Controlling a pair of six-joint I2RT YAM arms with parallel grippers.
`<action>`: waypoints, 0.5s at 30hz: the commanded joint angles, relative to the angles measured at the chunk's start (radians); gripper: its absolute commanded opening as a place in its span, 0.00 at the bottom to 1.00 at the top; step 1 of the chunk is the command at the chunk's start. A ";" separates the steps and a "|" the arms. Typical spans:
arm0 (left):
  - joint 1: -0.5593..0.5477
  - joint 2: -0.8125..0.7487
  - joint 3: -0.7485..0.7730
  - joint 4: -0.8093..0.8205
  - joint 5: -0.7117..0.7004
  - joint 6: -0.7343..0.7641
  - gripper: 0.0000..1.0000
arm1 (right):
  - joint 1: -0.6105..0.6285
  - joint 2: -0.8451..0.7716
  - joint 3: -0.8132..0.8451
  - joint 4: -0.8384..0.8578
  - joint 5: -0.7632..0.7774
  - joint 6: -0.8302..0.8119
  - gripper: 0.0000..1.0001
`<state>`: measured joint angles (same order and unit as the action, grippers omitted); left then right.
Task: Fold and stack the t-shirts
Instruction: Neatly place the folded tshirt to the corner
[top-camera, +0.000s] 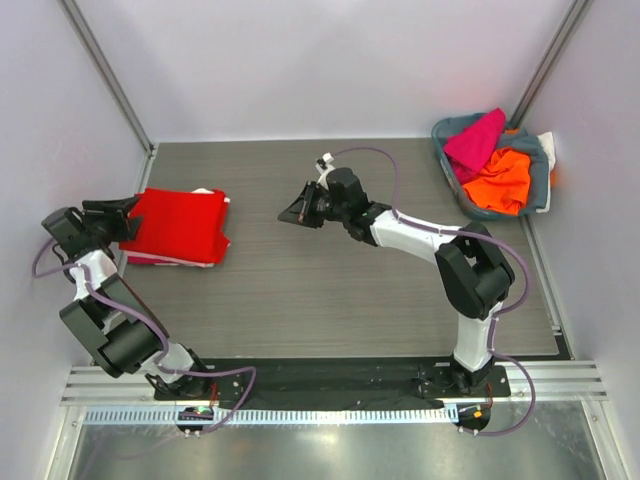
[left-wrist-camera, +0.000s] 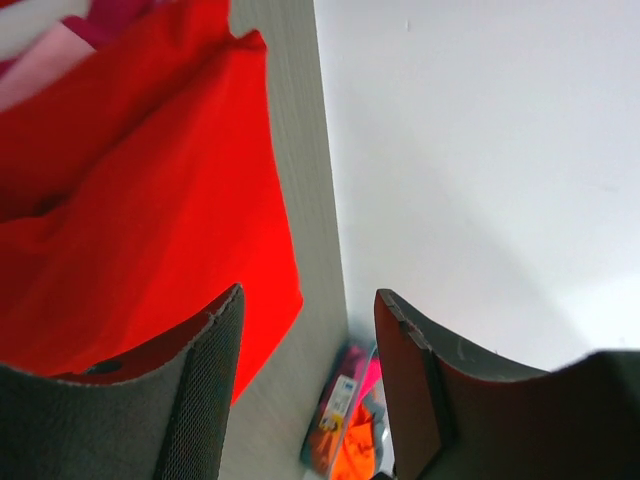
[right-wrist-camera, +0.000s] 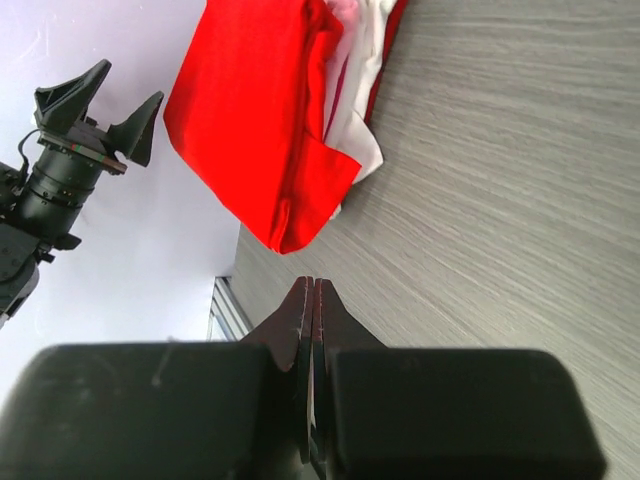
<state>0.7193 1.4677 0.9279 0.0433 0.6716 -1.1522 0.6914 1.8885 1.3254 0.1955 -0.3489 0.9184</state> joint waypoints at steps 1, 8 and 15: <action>0.025 -0.056 -0.037 0.196 -0.039 -0.075 0.56 | -0.006 -0.098 -0.026 0.081 -0.021 -0.007 0.01; 0.051 -0.032 -0.104 0.345 -0.050 -0.161 0.56 | -0.013 -0.140 -0.083 0.087 -0.027 -0.013 0.01; 0.051 -0.006 -0.198 0.403 -0.086 -0.147 0.55 | -0.018 -0.158 -0.129 0.091 -0.019 -0.016 0.01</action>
<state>0.7563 1.4570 0.7670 0.3531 0.6167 -1.2842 0.6785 1.7805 1.2129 0.2398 -0.3656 0.9176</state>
